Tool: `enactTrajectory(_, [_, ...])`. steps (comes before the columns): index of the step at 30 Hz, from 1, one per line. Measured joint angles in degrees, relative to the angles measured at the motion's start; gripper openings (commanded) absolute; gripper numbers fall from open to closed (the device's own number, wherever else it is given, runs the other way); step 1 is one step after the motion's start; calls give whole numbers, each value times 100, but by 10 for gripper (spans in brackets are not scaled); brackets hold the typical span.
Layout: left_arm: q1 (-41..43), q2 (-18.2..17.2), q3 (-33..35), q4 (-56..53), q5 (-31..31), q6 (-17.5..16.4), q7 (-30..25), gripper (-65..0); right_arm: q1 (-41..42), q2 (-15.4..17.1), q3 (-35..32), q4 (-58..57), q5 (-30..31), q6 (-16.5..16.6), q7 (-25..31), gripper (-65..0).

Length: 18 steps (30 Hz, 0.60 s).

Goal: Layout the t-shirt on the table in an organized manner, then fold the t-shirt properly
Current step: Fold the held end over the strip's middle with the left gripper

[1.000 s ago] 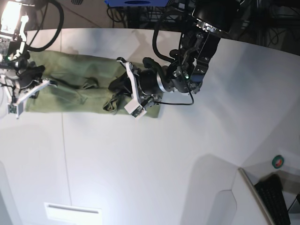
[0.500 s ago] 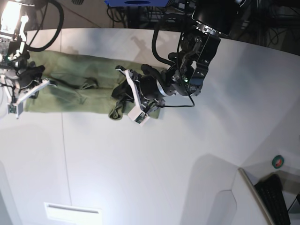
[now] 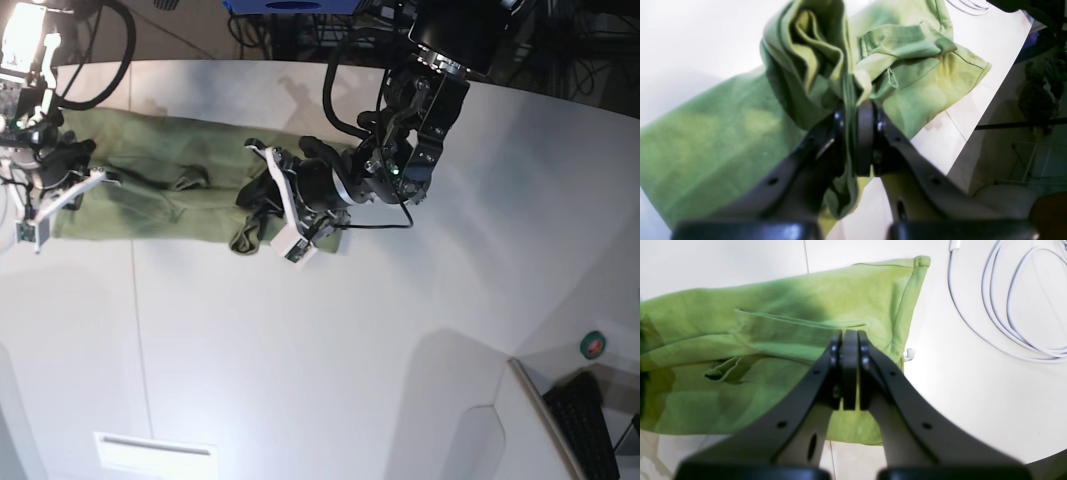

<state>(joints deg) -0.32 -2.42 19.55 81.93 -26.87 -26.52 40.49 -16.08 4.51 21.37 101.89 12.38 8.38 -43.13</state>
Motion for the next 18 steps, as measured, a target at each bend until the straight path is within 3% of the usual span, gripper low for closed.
enactTrajectory(18, [0,0,0,0,0,2,0,-630,0,0,0,0,0,0,0,-650])
